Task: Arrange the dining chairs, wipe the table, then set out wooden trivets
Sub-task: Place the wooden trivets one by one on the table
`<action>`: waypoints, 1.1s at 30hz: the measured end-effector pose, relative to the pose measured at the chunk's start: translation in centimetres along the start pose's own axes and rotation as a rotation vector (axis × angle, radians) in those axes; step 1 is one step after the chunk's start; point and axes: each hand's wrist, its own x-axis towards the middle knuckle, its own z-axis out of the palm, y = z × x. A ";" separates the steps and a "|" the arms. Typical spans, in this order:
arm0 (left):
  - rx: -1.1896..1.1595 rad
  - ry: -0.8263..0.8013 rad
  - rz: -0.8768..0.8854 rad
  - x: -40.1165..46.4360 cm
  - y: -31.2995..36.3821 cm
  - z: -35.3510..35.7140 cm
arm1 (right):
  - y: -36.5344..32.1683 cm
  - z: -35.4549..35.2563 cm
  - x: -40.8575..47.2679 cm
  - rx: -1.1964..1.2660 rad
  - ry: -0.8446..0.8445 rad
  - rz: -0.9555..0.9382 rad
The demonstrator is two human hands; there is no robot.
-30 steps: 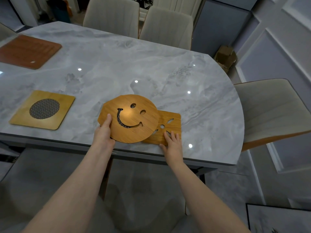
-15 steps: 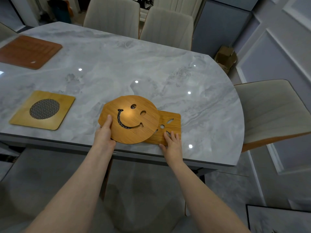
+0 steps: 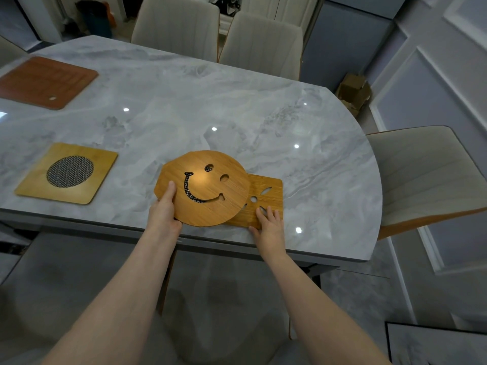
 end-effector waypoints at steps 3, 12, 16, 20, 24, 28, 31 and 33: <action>0.000 0.004 -0.003 0.0 0.0 0.0 | 0.0 0.0 0.0 0.004 -0.005 0.002; 0.006 0.000 -0.004 -0.2 -0.1 -0.1 | 0.3 -0.3 -0.1 0.006 -0.042 -0.004; 0.013 -0.015 -0.005 -0.5 0.0 0.4 | 0.4 -1.4 0.2 0.135 -0.107 0.017; 0.045 -0.070 -0.014 -1.4 0.1 1.2 | 0.6 -3.8 -0.8 0.401 0.032 0.068; 0.081 -0.146 -0.026 -3.4 -0.5 2.6 | 0.3 -6.8 -3.0 0.721 0.108 0.247; 0.148 -0.281 -0.078 -6.7 -2.7 5.0 | 0.6 -8.7 -6.1 1.121 0.017 0.431; 0.194 -0.357 -0.109 -9.7 -5.0 7.0 | 2.4 -9.9 -8.3 1.429 0.012 0.496; 0.235 -0.390 -0.125 -11.8 -6.9 8.6 | 4.3 -11.3 -10.0 1.548 0.048 0.477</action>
